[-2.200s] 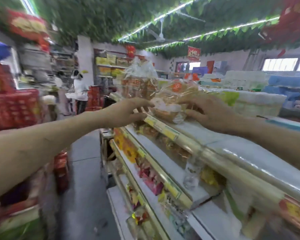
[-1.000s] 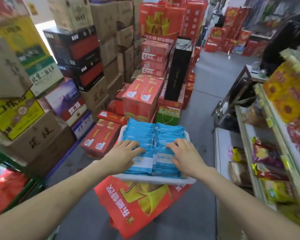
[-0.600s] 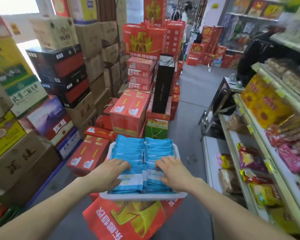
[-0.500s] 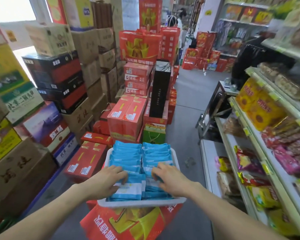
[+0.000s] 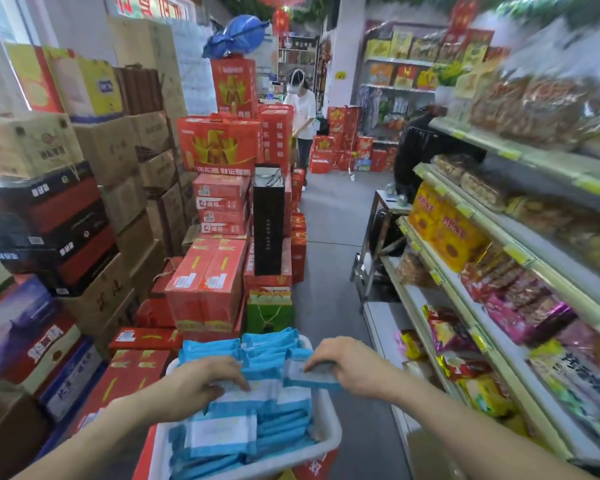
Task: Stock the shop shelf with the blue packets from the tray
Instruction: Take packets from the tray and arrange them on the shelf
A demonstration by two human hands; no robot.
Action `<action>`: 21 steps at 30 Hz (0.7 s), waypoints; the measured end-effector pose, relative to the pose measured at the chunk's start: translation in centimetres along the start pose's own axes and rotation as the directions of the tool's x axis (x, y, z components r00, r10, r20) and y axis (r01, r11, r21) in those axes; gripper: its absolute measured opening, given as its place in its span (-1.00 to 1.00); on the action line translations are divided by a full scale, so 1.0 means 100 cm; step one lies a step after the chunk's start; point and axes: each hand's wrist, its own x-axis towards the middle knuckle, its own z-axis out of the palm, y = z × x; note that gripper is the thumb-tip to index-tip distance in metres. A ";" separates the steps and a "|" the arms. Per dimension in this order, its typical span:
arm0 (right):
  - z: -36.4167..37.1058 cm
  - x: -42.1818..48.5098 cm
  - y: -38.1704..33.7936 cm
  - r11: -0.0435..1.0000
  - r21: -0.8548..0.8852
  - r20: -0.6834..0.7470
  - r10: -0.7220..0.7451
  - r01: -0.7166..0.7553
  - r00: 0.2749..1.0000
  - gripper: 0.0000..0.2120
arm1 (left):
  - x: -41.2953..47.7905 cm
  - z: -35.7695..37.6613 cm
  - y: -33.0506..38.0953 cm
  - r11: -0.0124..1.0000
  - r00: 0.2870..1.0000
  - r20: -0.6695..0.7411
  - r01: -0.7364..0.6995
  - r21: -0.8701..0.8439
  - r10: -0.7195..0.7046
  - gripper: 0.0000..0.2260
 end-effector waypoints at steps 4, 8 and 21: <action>-0.071 -0.034 0.030 0.999 -0.027 -0.112 0.026 -0.029 0.993 -0.52 | 0.065 -0.042 0.047 0.992 0.991 -0.018 -0.130 -0.001 0.130 -0.40; -0.168 -0.092 0.053 0.988 -0.042 -0.287 0.132 -0.150 0.949 -0.40 | 0.145 -0.071 0.119 0.964 0.968 -0.090 -0.243 -0.106 0.234 -0.41; -0.412 -0.422 0.175 0.750 0.224 -0.725 0.555 -0.623 0.408 -0.46 | 0.367 -0.039 0.368 0.786 0.814 -0.015 -0.565 -0.250 0.580 -0.44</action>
